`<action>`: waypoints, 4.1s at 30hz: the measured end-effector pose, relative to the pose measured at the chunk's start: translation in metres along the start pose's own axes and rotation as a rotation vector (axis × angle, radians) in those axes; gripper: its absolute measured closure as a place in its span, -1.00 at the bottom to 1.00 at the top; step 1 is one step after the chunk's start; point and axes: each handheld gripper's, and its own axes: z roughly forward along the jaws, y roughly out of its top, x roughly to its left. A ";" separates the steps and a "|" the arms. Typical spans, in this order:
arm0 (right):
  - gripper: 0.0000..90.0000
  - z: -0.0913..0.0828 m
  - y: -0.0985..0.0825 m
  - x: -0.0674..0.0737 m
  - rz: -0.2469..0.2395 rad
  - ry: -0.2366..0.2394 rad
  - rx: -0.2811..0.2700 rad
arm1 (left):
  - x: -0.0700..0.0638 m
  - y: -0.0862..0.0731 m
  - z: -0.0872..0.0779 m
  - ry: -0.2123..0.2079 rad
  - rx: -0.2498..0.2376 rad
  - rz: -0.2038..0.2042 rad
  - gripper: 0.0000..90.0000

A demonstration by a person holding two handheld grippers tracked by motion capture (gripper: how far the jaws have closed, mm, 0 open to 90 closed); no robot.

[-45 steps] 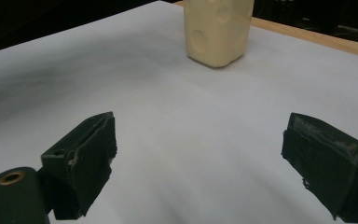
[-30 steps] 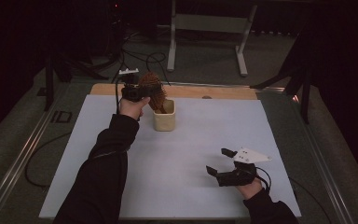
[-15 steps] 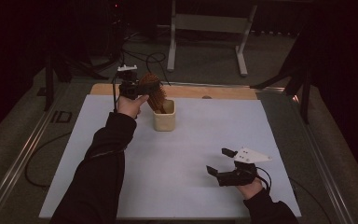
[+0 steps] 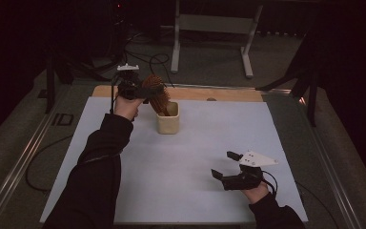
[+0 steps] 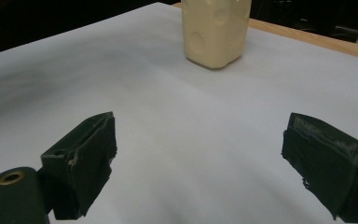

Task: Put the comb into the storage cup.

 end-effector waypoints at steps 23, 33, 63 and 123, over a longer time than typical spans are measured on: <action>-0.79 0.000 -0.001 -0.001 0.006 -0.002 0.003 | 0.004 -0.015 -0.026 -0.026 0.008 0.156 -1.00; -0.79 0.000 0.000 -0.001 0.002 -0.003 0.000 | 0.006 -0.024 -0.039 -0.038 -0.003 0.184 -1.00; -0.79 0.000 0.000 0.000 0.004 -0.005 -0.001 | 0.010 -0.076 -0.089 -0.089 0.010 0.242 -1.00; -0.79 0.002 -0.002 -0.002 0.003 0.006 0.005 | 0.013 -0.229 -0.147 -0.125 0.062 0.211 -1.00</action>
